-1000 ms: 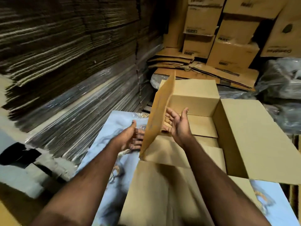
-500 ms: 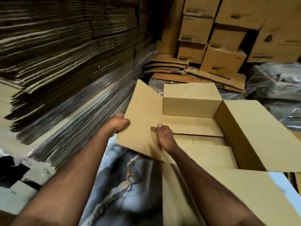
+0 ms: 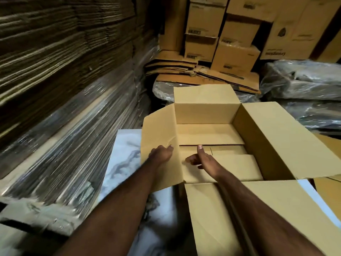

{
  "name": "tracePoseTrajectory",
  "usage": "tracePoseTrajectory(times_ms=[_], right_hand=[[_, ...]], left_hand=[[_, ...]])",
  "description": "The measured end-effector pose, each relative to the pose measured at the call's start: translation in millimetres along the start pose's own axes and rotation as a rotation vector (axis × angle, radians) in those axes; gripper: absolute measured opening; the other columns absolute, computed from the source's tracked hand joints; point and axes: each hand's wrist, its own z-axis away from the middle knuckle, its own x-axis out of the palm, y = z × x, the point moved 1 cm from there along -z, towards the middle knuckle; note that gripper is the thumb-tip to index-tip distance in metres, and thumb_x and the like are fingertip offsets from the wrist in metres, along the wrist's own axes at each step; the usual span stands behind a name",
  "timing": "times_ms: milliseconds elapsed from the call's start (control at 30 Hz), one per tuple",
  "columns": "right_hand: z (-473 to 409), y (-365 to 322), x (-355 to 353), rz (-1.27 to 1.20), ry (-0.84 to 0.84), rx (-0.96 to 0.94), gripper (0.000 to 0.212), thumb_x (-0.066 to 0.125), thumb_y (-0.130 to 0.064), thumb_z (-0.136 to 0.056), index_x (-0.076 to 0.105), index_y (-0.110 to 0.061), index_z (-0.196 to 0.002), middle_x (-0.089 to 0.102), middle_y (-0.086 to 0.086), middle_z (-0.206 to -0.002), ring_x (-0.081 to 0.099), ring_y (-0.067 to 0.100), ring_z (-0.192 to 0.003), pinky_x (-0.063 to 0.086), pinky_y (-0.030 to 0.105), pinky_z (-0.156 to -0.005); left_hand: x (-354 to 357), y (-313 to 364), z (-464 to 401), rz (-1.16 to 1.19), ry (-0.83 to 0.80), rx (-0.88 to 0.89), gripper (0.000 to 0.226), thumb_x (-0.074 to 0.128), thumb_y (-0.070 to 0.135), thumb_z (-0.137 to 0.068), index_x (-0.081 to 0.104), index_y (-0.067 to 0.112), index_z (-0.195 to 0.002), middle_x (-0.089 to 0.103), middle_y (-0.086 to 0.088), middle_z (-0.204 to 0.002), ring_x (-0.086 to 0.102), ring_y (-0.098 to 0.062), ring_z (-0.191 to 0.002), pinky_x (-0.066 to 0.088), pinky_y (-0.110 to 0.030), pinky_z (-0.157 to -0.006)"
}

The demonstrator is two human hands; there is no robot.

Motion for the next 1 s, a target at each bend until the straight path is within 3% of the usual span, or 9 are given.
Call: tracePoseTrajectory(times_ms=[133,233,333,433,500,633,767,833,1000], right_hand=[[4,23,-28,0.244,0.104,-0.050,0.073,0.028,-0.072,-0.093,0.072,-0.015,-0.093,0.073,-0.006,-0.089,0.067,0.019,-0.090,0.048,0.033,-0.085],[5,44,-45,0.575,0.079,-0.062,0.035,0.048,-0.045,-0.098,0.070,-0.017,-0.103,0.073,0.001,-0.098,0.064,0.025,-0.097,0.048,0.033,-0.082],[9,57,-46,0.649,0.077,-0.082,0.027,0.049,-0.034,-0.099,0.069,-0.016,-0.105,0.072,0.005,-0.105,0.063,0.028,-0.100,0.048,0.034,-0.080],[11,56,-39,0.680,0.097,-0.140,0.025,0.048,-0.036,-0.097,0.066,-0.019,-0.098,0.070,0.005,-0.099,0.063,0.028,-0.093,0.047,0.034,-0.072],[12,57,-38,0.703,0.133,-0.162,0.026,0.046,-0.038,-0.097,0.065,-0.019,-0.095,0.069,0.005,-0.096,0.062,0.028,-0.089,0.048,0.035,-0.069],[16,58,-39,0.698,0.155,-0.188,0.026,0.046,-0.036,-0.097,0.064,-0.017,-0.095,0.068,0.006,-0.094,0.063,0.029,-0.088,0.046,0.033,-0.066],[20,57,-37,0.660,0.036,-0.136,0.030,0.047,-0.041,-0.096,0.066,-0.018,-0.100,0.069,0.008,-0.102,0.063,0.030,-0.096,0.052,0.037,-0.076],[21,60,-38,0.637,-0.022,-0.093,0.036,0.049,-0.044,-0.097,0.064,-0.020,-0.119,0.065,0.010,-0.118,0.059,0.030,-0.111,0.049,0.037,-0.089],[19,54,-57,0.729,-0.128,0.074,0.069,0.053,-0.054,-0.094,0.033,-0.018,-0.150,0.035,0.018,-0.150,0.037,0.038,-0.137,0.036,0.042,-0.111]], left_hand=[[2,39,-8,0.009,-0.001,-0.055,0.095,0.033,0.079,-0.086,0.035,0.007,-0.148,0.039,-0.019,-0.150,0.038,-0.036,-0.137,0.031,-0.043,-0.111],[9,61,-14,0.057,0.009,-0.159,0.115,0.044,0.088,-0.070,0.025,0.009,-0.151,0.026,-0.021,-0.155,0.030,-0.038,-0.141,0.028,-0.050,-0.115],[25,77,-31,0.138,-0.010,-0.246,0.120,0.059,0.079,-0.070,0.014,0.005,-0.152,0.023,-0.024,-0.156,0.028,-0.041,-0.142,0.027,-0.052,-0.116],[35,83,-41,0.186,0.042,-0.257,0.087,0.065,0.048,-0.084,0.027,0.003,-0.148,0.037,-0.020,-0.151,0.040,-0.037,-0.137,0.037,-0.043,-0.111],[34,79,-44,0.192,0.140,-0.269,0.063,0.064,0.034,-0.084,0.046,0.008,-0.138,0.053,-0.012,-0.138,0.054,-0.031,-0.125,0.046,-0.033,-0.096],[42,61,-57,0.191,0.145,-0.280,0.073,0.064,0.040,-0.062,0.056,0.012,-0.129,0.060,-0.012,-0.126,0.059,-0.030,-0.115,0.048,-0.038,-0.100],[42,64,-21,0.167,0.167,-0.255,0.059,0.058,0.032,-0.084,0.042,0.014,-0.138,0.044,-0.015,-0.140,0.043,-0.036,-0.129,0.040,-0.039,-0.107],[44,67,-11,0.221,0.195,-0.199,0.053,0.056,0.032,-0.089,0.045,0.014,-0.138,0.047,-0.015,-0.140,0.044,-0.038,-0.129,0.039,-0.038,-0.105],[39,74,7,0.647,0.234,-0.086,0.036,0.058,0.024,-0.087,0.065,0.000,-0.114,0.068,-0.018,-0.113,0.066,-0.035,-0.100,0.056,-0.041,-0.085]])
